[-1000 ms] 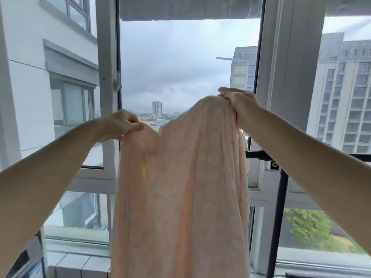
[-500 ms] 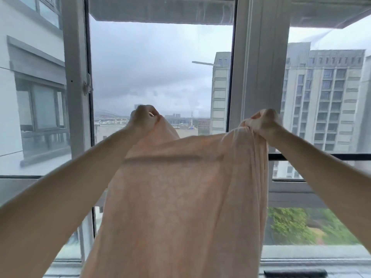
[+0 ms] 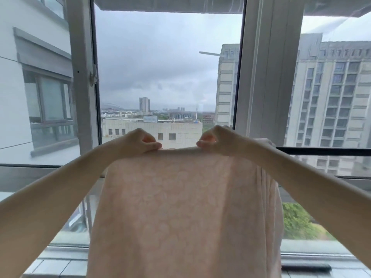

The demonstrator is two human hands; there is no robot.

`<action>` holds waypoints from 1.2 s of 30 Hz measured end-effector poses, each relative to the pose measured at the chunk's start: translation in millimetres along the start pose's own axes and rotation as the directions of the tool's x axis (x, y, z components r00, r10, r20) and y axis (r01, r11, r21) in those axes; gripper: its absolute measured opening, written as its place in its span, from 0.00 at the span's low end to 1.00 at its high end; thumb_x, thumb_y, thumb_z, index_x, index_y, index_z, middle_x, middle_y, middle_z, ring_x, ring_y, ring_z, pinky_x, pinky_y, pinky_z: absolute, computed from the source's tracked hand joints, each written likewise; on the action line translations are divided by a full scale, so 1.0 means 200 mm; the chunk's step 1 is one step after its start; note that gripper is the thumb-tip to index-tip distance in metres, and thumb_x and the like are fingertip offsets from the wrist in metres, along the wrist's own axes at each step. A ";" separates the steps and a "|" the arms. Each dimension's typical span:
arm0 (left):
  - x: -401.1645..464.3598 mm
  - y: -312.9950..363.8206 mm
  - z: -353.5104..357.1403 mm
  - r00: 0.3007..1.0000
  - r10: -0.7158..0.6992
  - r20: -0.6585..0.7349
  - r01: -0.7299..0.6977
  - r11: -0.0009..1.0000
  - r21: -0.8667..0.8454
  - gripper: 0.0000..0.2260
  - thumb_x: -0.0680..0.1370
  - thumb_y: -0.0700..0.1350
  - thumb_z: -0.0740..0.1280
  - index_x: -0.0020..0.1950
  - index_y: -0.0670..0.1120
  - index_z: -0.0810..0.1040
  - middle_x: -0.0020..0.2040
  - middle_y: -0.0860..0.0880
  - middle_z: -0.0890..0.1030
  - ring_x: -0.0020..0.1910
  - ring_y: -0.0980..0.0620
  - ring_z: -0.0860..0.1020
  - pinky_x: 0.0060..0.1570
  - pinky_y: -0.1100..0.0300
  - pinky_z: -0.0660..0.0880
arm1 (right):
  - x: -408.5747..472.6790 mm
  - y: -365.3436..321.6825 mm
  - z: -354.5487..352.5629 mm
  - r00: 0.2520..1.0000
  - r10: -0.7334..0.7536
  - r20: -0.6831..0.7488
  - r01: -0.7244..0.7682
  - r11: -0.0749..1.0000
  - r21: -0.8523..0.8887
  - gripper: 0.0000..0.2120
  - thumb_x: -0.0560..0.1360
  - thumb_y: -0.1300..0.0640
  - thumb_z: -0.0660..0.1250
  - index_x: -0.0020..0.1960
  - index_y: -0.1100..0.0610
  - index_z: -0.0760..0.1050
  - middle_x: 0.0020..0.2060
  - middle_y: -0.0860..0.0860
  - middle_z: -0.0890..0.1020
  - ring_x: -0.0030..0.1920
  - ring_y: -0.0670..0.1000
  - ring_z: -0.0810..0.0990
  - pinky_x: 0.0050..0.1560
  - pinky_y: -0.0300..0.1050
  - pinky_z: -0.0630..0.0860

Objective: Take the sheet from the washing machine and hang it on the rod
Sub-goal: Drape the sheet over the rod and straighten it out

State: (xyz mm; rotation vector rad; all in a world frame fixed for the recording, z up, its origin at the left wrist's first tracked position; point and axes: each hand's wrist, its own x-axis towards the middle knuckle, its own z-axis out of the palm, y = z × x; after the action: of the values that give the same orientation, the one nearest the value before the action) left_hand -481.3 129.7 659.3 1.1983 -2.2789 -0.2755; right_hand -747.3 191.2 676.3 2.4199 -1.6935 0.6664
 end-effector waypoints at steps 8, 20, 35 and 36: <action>-0.37 -0.36 -0.11 0.978 -0.204 -0.036 0.171 0.893 -0.416 0.12 0.76 0.49 0.68 0.54 0.42 0.81 0.46 0.46 0.84 0.46 0.50 0.84 0.44 0.62 0.80 | 0.09 -0.32 0.33 0.908 -0.390 -0.151 0.366 0.916 -0.163 0.16 0.81 0.48 0.57 0.65 0.52 0.74 0.49 0.50 0.81 0.46 0.54 0.81 0.41 0.49 0.77; -0.48 -0.52 0.00 0.957 -0.235 -0.171 0.151 0.904 -0.401 0.09 0.73 0.43 0.72 0.43 0.37 0.83 0.37 0.44 0.84 0.40 0.46 0.83 0.44 0.57 0.81 | 0.19 -0.42 0.47 0.796 -0.404 -0.450 0.411 0.907 -0.088 0.09 0.78 0.53 0.64 0.48 0.55 0.82 0.42 0.47 0.81 0.42 0.50 0.79 0.42 0.51 0.78; -0.01 0.15 -0.15 0.835 0.118 -0.537 -0.139 0.990 0.001 0.05 0.73 0.44 0.72 0.44 0.44 0.86 0.40 0.45 0.85 0.38 0.56 0.80 0.45 0.61 0.76 | 0.18 0.01 0.02 0.723 -0.045 -0.690 0.091 0.995 0.030 0.08 0.77 0.58 0.63 0.44 0.58 0.80 0.41 0.52 0.81 0.40 0.53 0.78 0.44 0.51 0.77; 0.03 0.20 -0.11 0.833 0.114 -0.542 -0.132 0.991 0.004 0.05 0.73 0.44 0.72 0.43 0.44 0.86 0.40 0.46 0.85 0.40 0.55 0.80 0.46 0.61 0.76 | 0.14 0.06 0.00 0.724 -0.047 -0.688 0.080 0.997 0.015 0.08 0.77 0.59 0.63 0.44 0.58 0.80 0.41 0.52 0.81 0.40 0.54 0.78 0.44 0.52 0.77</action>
State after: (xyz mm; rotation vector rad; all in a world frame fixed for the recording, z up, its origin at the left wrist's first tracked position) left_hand -499.5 150.3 697.2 0.9521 -1.8280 0.0745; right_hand -749.8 162.7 686.2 1.8516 -1.2668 1.3872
